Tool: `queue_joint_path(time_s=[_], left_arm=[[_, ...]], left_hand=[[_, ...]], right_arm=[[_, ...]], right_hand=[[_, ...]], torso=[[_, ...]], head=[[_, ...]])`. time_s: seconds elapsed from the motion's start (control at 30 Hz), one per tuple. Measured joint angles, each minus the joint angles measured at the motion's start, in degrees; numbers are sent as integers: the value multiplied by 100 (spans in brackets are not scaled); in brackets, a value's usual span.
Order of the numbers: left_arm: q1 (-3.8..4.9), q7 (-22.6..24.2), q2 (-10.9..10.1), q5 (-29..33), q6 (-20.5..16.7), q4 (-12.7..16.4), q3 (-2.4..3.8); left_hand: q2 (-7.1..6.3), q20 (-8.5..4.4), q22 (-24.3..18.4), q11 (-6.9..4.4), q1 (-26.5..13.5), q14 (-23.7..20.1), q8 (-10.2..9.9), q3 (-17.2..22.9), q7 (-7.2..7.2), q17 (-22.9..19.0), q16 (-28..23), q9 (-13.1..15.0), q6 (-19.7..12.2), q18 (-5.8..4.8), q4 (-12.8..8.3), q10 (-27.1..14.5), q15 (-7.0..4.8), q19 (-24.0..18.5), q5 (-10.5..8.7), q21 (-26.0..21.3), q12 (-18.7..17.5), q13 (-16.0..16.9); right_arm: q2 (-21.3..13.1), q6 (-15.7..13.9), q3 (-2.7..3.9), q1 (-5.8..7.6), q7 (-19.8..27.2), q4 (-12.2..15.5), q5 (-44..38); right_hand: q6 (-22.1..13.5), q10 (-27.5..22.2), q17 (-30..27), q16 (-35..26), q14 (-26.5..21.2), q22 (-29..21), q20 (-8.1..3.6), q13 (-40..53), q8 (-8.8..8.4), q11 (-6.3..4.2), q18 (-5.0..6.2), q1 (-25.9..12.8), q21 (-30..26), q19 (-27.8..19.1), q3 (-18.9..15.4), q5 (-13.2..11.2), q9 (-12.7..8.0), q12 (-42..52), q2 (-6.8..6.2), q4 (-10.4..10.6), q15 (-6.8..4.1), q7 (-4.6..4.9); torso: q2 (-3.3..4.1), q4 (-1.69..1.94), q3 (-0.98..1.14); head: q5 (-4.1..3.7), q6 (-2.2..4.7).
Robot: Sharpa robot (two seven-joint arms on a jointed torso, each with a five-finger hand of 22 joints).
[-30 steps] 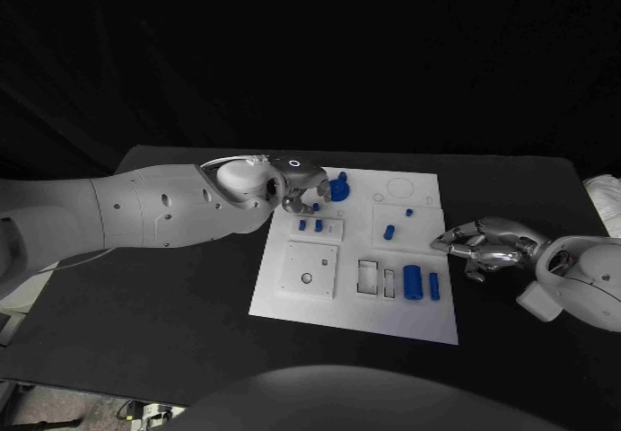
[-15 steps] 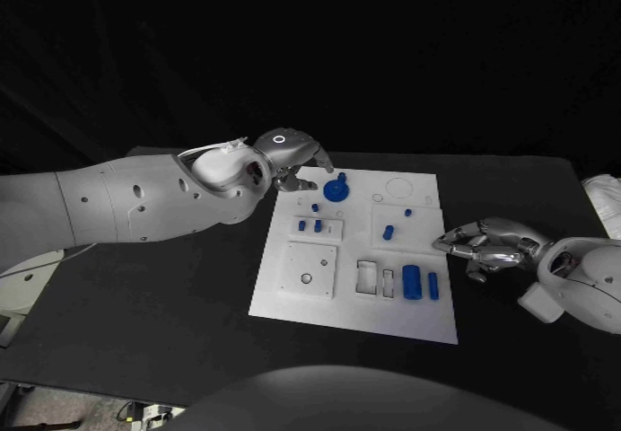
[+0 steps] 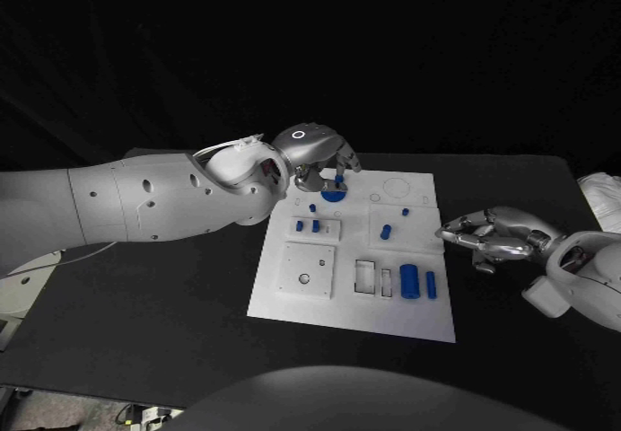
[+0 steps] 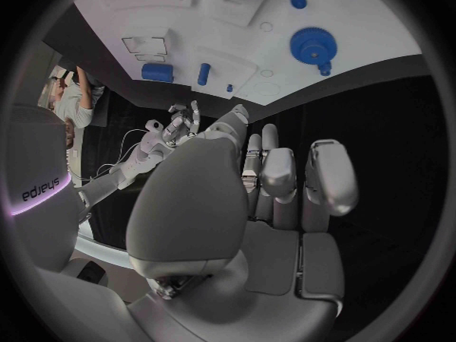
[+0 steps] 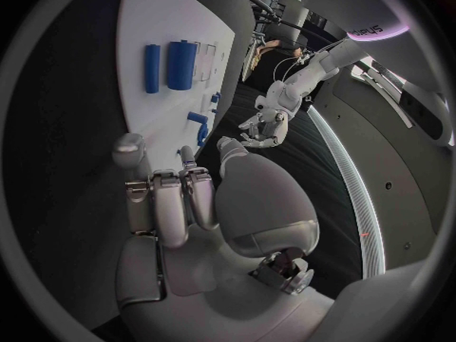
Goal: Assemble the parts on the task board
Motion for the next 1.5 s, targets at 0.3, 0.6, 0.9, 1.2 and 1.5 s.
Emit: queue_joint_path(time_s=[0.3, 0.6, 0.9, 1.2, 1.5], left_arm=[[-42, 122, 565, 130, 359, -227, -69], [-232, 228, 987, 185, 573, -553, -92], [-254, 308, 914, 309, 474, -509, -52], [-240, 372, 99, 565, 187, 169, -27], [-107, 781, -730, 2131, 57, 654, -58]], left_hand=[[80, -29, 0, -57, 19, 310, 138, -132, 122, 1730, 1292, -21, 264, 0, -10, 702, -44, 70, -28, 457, 2361, 2230], [183, 33, 0, -26, 122, 308, 138, -261, 182, 1761, 1946, -79, 324, -88, -6, 2014, -1, 89, 79, 780, 4287, 4849], [219, 33, -1, -40, 281, 308, 138, -266, 212, 1760, 2110, -120, 354, -88, -33, 2701, -1, 89, 266, 853, 5167, 5138], [227, 97, -1, 82, 176, 309, 138, -175, 232, 1759, 1777, -150, 270, -89, -38, -530, 102, 91, 233, 819, 1925, 2386], [75, 156, -1, 245, 30, 307, 31, -455, 179, 1759, 1288, -216, 261, -90, 35, -2019, 143, 89, 362, 564, -1422, -286]], right_arm=[[-49, -275, 4, 115, 367, 59, 8], [-13, -297, 1, 78, 469, -36, 16], [344, -703, 1, 70, 512, -230, -266], [592, -1379, 7, 160, 334, -409, -1351], [724, -1474, 20, 575, -131, -350, -2848]], right_hand=[[16, 34, 0, 136, 20, 0, -32, -1, 23, -19, -93, -104, 439, 377, -104, -242, 5, 168, 58, 6, -20, -17], [16, 34, -1, 136, 20, 0, -53, -1, 23, -19, -93, -54, 463, 397, -106, -220, 10, 168, 79, -71, -20, -17], [-46, 44, 4, 265, 19, 4, -156, 19, 81, -91, -272, 1202, 1366, 1136, 380, -311, 10, 454, -233, -1031, -145, -79], [212, -2183, 3, -508, -312, 3, -149, -598, 311, -89, -131, 1420, -40, 153, 776, -383, 25, -1977, -362, -1191, -136, -43], [436, -3938, -8, -867, -368, 3, 48, -4164, 150, 268, -42, 1268, 79, 518, 1767, -657, -128, -6113, -1003, -1162, 80, -244]], torso=[[4, -18, -8], [42, -66, -48], [62, -127, -74], [68, -54, -80], [25, 125, -115]], head=[[-99, 0], [-236, 0], [-299, 0], [-463, 0], [-732, 0]])
